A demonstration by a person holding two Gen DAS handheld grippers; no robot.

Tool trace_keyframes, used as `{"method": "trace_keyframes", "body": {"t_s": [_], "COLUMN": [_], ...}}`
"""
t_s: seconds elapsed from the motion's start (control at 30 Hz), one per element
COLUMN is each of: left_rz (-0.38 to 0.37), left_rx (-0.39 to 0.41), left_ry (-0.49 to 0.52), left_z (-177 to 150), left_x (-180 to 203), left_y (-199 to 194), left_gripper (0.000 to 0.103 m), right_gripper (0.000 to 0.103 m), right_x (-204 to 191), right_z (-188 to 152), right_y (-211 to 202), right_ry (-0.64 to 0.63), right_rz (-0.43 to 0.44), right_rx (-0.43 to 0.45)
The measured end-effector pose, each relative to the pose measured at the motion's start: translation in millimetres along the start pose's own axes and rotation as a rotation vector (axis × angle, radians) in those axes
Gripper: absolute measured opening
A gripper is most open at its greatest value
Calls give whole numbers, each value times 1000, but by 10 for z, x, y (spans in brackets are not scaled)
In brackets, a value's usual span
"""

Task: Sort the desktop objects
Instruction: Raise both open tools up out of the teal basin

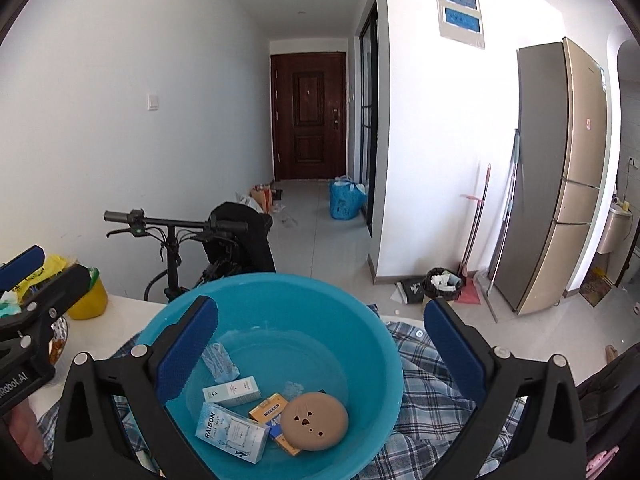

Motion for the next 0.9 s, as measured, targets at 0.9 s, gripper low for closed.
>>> {"method": "trace_keyframes", "body": {"t_s": [0.9], "left_rz": [-51], "left_rx": [377], "left_ry": [-69], "left_z": [294], "left_x": [-137], "left_y": [-1622], "left_gripper": [103], "right_gripper": [103], "right_x": [53], "right_z": [218], "right_y": [-1435], "right_ry": [51], "right_rz": [71], "right_rx": [361]}}
Point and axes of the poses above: each gripper's, at about its wrist camera, not at the fingertips, and y roughly the way its jaws point, x to its right, z to its top, the point moved 4 cm from there along y, roughly the way its jaws point, and after that the axes turned 1 degree about -z, right-handed, at the moved point
